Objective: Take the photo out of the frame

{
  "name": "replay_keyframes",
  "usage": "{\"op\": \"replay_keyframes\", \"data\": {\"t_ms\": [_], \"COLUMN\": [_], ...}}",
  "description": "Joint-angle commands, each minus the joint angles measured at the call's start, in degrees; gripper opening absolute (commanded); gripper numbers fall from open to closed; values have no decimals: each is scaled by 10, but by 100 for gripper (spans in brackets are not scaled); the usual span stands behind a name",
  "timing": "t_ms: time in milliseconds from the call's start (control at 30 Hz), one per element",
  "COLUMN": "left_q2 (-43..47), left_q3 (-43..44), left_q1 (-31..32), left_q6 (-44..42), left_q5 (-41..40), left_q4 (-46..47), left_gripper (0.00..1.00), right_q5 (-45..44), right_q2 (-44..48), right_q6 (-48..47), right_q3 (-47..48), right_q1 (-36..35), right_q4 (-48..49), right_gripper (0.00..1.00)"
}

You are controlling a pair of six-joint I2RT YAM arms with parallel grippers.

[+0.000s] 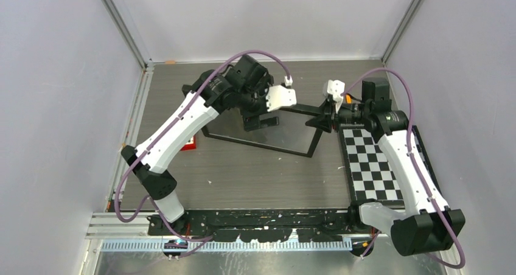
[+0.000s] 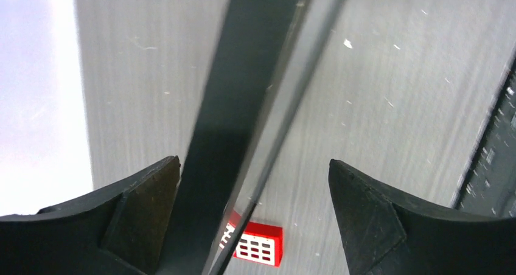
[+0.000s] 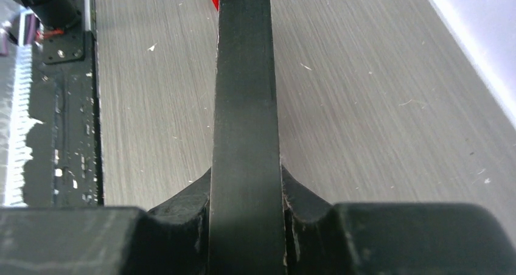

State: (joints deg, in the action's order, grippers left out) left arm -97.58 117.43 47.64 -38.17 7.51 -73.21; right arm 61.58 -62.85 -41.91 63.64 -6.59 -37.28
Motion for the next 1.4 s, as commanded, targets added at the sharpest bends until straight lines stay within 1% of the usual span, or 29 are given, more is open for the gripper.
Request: {"op": "replay_keyframes", "data": {"t_ms": [0, 100, 167, 200, 333, 433, 533, 700, 800, 900, 1000, 1133, 1233, 1367], "left_q2": [57, 72, 79, 81, 75, 63, 54, 43, 39, 35, 33, 21, -7, -35], "left_q3": [-4, -35, -54, -61, -68, -64, -63, -79, -94, -111, -135, -157, -153, -155], "left_q1": [-14, -16, -20, -24, -54, -79, -115, -188, -221, -241, -260, -297, -332, -364], "left_q6": [57, 54, 53, 56, 82, 106, 150, 240, 272, 277, 283, 290, 300, 306], "left_q5": [-53, -132, -165, -178, -207, -218, -203, -131, -104, -92, -80, -47, -21, 51], "left_q4": [132, 191, 221, 233, 249, 240, 224, 194, 189, 188, 187, 185, 171, 147], "left_gripper": [96, 97, 99, 99, 100, 100, 100, 100, 100, 100, 100, 100, 99, 95], "right_q5": [-14, -7, -3, -3, -6, -15, -29, -48, -61, -65, -70, -82, -103, -135], "right_q2": [-45, -84, -110, -121, -165, -190, -217, -275, -306, -345, -377, -415, -433, -452], "right_q6": [126, 221, 274, 300, 372, 429, 486, 524, 559, 584, 588, 582, 572, 563], "right_q3": [45, 63, 70, 71, 75, 50, 17, -16, -53, -72, -79, -75, -70, -63], "right_q1": [20, 49, 58, 76, 101, 122, 144, 159, 165, 171, 175, 177, 178, 178], "right_q4": [-43, -19, -4, 4, 27, 68, 112, 141, 194, 227, 245, 240, 227, 210], "right_gripper": [1, 1, 1, 1, 1, 1, 1, 1, 1, 1, 1, 1, 1, 1]}}
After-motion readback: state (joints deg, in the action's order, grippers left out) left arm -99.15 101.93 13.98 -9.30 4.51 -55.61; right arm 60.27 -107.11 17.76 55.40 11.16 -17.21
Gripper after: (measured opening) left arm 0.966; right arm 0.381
